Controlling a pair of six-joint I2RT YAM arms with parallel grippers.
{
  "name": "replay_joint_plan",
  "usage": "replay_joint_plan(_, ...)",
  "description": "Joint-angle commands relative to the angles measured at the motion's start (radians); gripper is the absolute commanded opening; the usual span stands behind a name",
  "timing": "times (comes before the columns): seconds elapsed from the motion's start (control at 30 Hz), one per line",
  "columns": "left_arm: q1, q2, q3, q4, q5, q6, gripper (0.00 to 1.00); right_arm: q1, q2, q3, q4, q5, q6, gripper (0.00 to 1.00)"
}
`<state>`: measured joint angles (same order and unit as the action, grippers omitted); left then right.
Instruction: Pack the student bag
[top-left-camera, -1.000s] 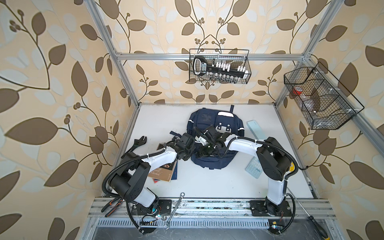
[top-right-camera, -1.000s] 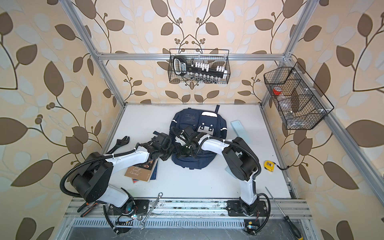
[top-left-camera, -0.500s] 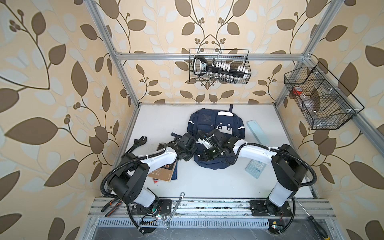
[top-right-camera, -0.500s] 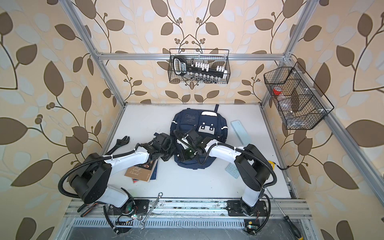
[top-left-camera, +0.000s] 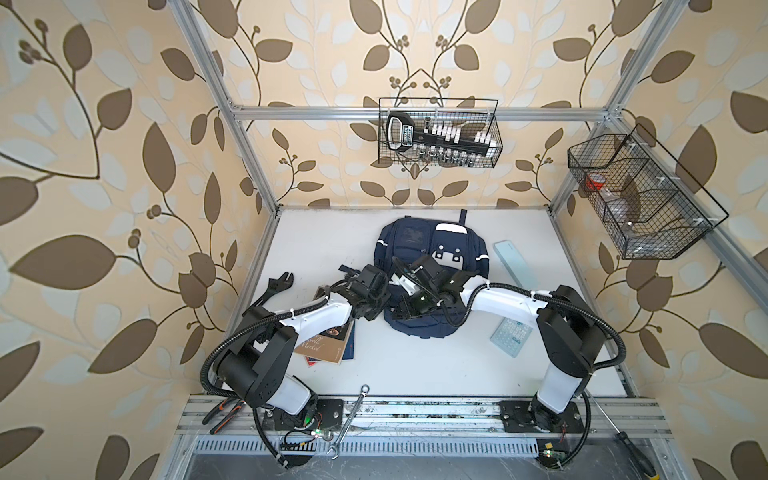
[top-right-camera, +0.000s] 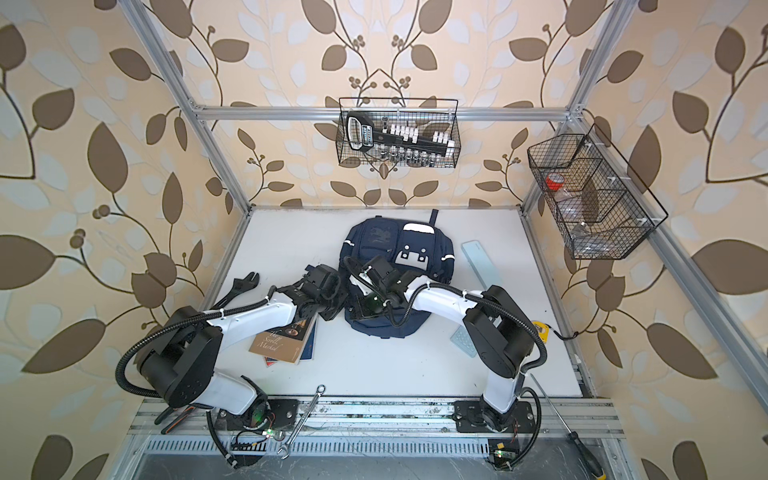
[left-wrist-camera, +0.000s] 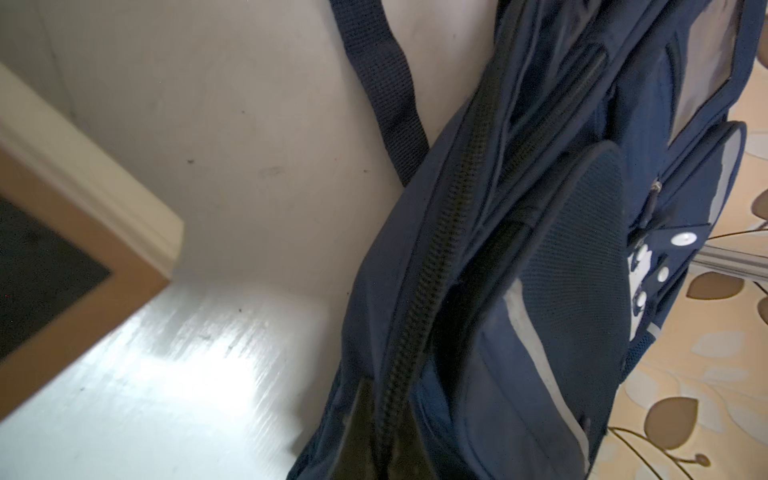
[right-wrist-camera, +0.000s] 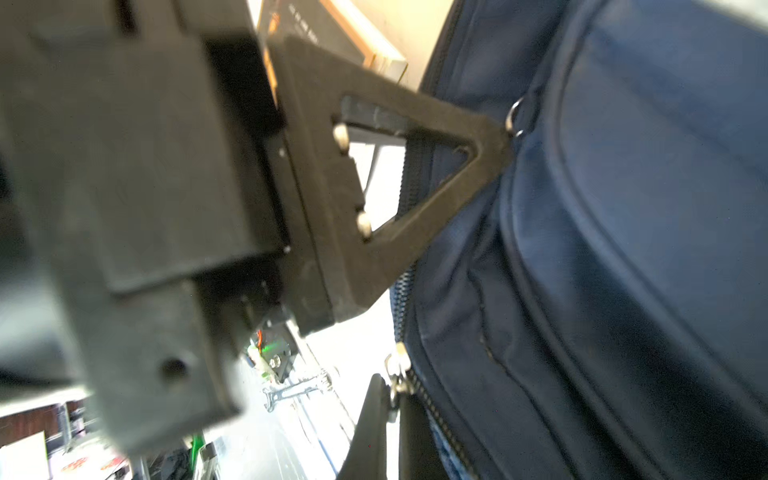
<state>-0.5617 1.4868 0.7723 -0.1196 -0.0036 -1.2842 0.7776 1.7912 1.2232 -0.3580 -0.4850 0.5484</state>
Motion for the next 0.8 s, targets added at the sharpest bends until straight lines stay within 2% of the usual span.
replay_joint_plan(0.0,-0.006,-0.037,-0.016,0.057,-0.026,0.010,0.00,-0.004,-0.036,0.014,-0.021,-0.019,-0.031,0.00)
replay_joint_plan(0.1,-0.007,-0.037,-0.012,0.086,0.003,0.004,0.00,0.032,-0.028,0.000,0.014,-0.041,-0.015,0.00)
replay_joint_plan(0.2,-0.034,-0.037,0.015,0.040,-0.033,0.019,0.00,0.038,0.004,0.028,0.073,-0.082,0.006,0.00)
replay_joint_plan(0.27,-0.033,-0.098,0.008,0.019,-0.058,0.023,0.00,0.035,0.035,0.061,0.071,-0.116,-0.017,0.00)
replay_joint_plan(0.37,-0.034,-0.140,0.000,0.024,-0.079,0.069,0.00,0.017,0.072,0.061,0.120,-0.214,-0.025,0.02)
replay_joint_plan(0.43,-0.033,-0.123,0.015,0.030,-0.054,0.097,0.00,0.008,0.086,0.062,0.128,-0.235,-0.038,0.07)
replay_joint_plan(0.47,-0.033,-0.105,0.033,0.017,-0.034,0.112,0.00,0.004,0.089,0.065,0.113,-0.219,-0.047,0.12)
replay_joint_plan(0.57,-0.020,-0.066,0.100,-0.066,-0.005,0.164,0.02,-0.008,0.052,0.040,0.079,-0.134,-0.047,0.38)
replay_joint_plan(0.6,-0.011,-0.060,0.125,-0.107,-0.003,0.182,0.21,-0.004,0.024,0.019,0.071,-0.079,-0.040,0.44)
replay_joint_plan(0.63,-0.007,-0.065,0.140,-0.141,-0.009,0.201,0.44,0.001,-0.004,0.002,0.059,-0.038,-0.033,0.55)
replay_joint_plan(0.67,0.000,-0.077,0.160,-0.200,-0.027,0.219,0.63,0.009,-0.036,-0.018,0.051,0.001,-0.023,0.63)
replay_joint_plan(0.7,0.007,-0.098,0.179,-0.272,-0.062,0.235,0.75,0.022,-0.070,-0.046,0.052,0.044,-0.008,0.65)
replay_joint_plan(0.77,0.021,-0.151,0.208,-0.418,-0.151,0.264,0.87,0.061,-0.126,-0.079,0.031,0.142,0.016,0.68)
